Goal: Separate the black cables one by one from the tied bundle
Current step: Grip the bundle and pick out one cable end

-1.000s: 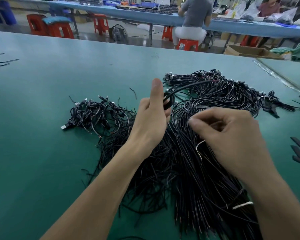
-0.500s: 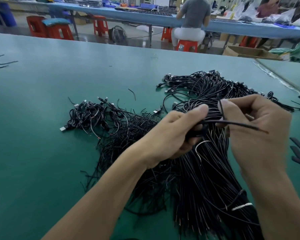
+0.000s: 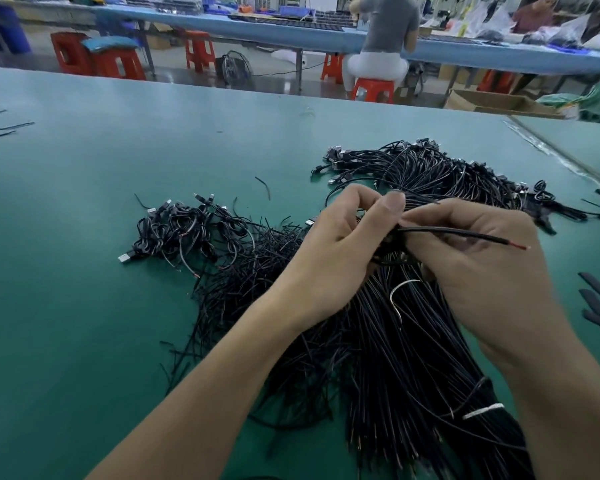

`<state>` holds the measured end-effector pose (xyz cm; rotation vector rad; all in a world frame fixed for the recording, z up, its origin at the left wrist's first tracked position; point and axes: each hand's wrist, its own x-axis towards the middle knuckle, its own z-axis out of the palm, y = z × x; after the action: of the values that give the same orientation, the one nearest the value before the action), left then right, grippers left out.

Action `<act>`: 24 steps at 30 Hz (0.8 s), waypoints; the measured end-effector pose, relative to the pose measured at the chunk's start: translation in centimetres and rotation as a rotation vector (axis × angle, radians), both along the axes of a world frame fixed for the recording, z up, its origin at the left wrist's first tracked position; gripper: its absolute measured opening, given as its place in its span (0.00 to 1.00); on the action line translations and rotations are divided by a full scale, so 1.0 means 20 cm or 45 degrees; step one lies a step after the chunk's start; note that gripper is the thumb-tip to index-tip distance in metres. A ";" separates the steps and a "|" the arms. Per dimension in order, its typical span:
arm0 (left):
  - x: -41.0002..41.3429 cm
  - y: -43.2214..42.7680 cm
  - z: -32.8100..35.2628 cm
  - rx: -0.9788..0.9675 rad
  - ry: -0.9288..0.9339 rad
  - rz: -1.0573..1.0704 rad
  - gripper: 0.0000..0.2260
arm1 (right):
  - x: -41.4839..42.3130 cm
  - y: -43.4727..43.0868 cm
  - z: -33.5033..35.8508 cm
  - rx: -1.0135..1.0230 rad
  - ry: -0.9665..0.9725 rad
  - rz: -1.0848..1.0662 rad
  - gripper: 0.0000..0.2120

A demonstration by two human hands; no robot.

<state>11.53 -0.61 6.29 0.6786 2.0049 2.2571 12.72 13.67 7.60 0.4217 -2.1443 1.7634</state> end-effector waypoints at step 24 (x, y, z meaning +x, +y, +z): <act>-0.02 -0.03 -0.01 -0.212 -0.524 -0.074 0.38 | 0.10 -0.10 0.01 0.882 0.354 -0.055 0.05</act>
<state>11.04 -1.24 6.09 0.2287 1.9086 1.9673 14.74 11.69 7.89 0.7260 -2.4651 0.8242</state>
